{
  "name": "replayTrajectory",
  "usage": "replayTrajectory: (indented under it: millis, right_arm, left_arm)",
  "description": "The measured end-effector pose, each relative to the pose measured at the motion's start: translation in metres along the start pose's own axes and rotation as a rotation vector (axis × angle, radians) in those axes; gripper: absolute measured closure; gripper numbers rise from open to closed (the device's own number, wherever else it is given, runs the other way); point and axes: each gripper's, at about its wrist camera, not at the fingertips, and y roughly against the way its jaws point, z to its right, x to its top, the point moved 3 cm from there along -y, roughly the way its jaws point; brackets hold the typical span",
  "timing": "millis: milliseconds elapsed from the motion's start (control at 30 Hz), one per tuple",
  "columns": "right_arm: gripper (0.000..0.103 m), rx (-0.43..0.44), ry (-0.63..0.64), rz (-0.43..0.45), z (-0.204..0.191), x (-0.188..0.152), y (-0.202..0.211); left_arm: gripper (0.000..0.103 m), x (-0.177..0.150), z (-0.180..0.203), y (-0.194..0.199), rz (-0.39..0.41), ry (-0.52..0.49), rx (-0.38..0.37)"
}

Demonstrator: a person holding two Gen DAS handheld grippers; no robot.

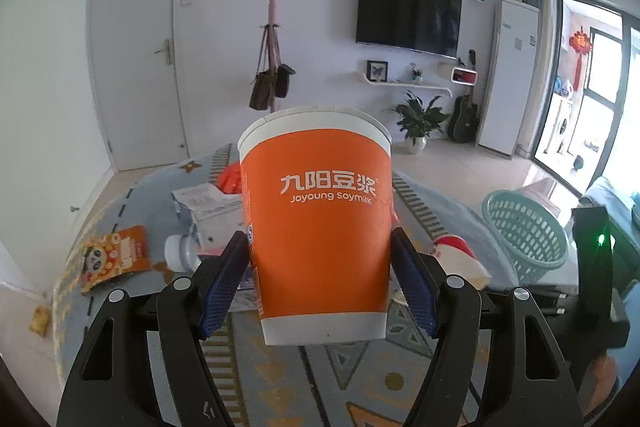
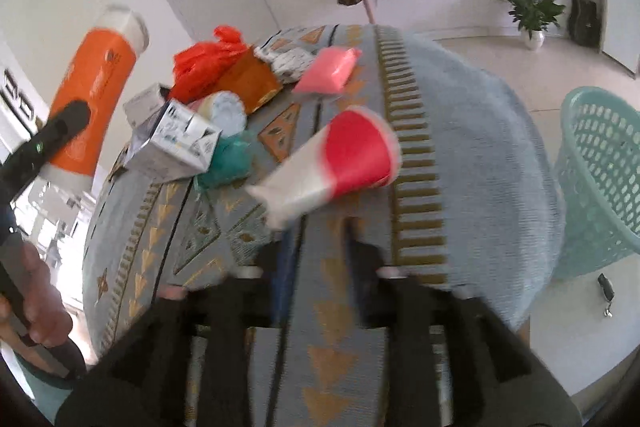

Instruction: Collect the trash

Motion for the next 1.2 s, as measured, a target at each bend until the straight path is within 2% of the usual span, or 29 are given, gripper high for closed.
replayTrajectory:
  millis: [33,200,300,400,533,633,767,800,833,867,933,1067,1133,1200]
  right_arm:
    - [0.041,-0.008,-0.007,0.023,0.004,0.003,0.004]
    - [0.04,0.031,0.02,0.031,-0.001,0.018,0.008]
    - [0.039,-0.035,0.08,0.039,-0.01,0.026,-0.001]
    - [0.028,-0.073,0.11,0.036,-0.009,0.031,-0.013]
    - [0.024,0.026,0.069,0.0,0.007,0.041,-0.034]
    - [0.022,0.107,0.089,-0.017,0.009,0.049,-0.04]
    - [0.018,0.147,0.106,-0.037,0.006,0.06,-0.049]
    - [0.02,0.166,0.113,-0.047,0.003,0.062,-0.051]
    - [0.03,0.166,0.126,-0.038,-0.001,0.063,-0.051]
    - [0.036,0.156,0.152,-0.033,-0.007,0.063,-0.05]
    - [0.066,0.124,0.195,-0.044,-0.02,0.061,-0.051]
    - [0.074,0.033,0.269,0.015,-0.037,0.055,-0.041]
    - [0.086,-0.006,0.297,0.044,-0.045,0.054,-0.031]
    - [0.09,-0.052,0.329,0.069,-0.051,0.054,-0.021]
  left_arm:
    - [0.034,-0.001,0.0,-0.001,-0.003,-0.002,-0.002]
    - [0.034,-0.001,-0.004,0.001,0.0,0.005,0.003]
    - [0.034,-0.001,-0.012,0.004,0.004,0.021,0.012]
    - [0.033,-0.001,-0.016,0.008,0.01,0.025,0.023]
    - [0.033,-0.001,-0.019,0.006,0.003,0.025,0.029]
    - [0.033,-0.001,-0.017,0.003,-0.003,0.024,0.025]
    - [0.033,0.0,-0.014,-0.001,-0.012,0.036,0.0]
    - [0.033,-0.001,-0.014,-0.002,-0.014,0.036,0.0]
    - [0.033,-0.001,-0.014,-0.003,-0.016,0.034,0.001]
    - [0.033,-0.001,-0.014,-0.004,-0.017,0.032,0.005]
    - [0.033,-0.002,-0.016,-0.004,-0.018,0.034,0.012]
    - [0.033,-0.003,-0.019,-0.002,-0.014,0.042,0.018]
    - [0.033,-0.003,-0.021,0.0,-0.011,0.043,0.022]
    - [0.033,-0.003,-0.022,0.003,-0.005,0.05,0.02]
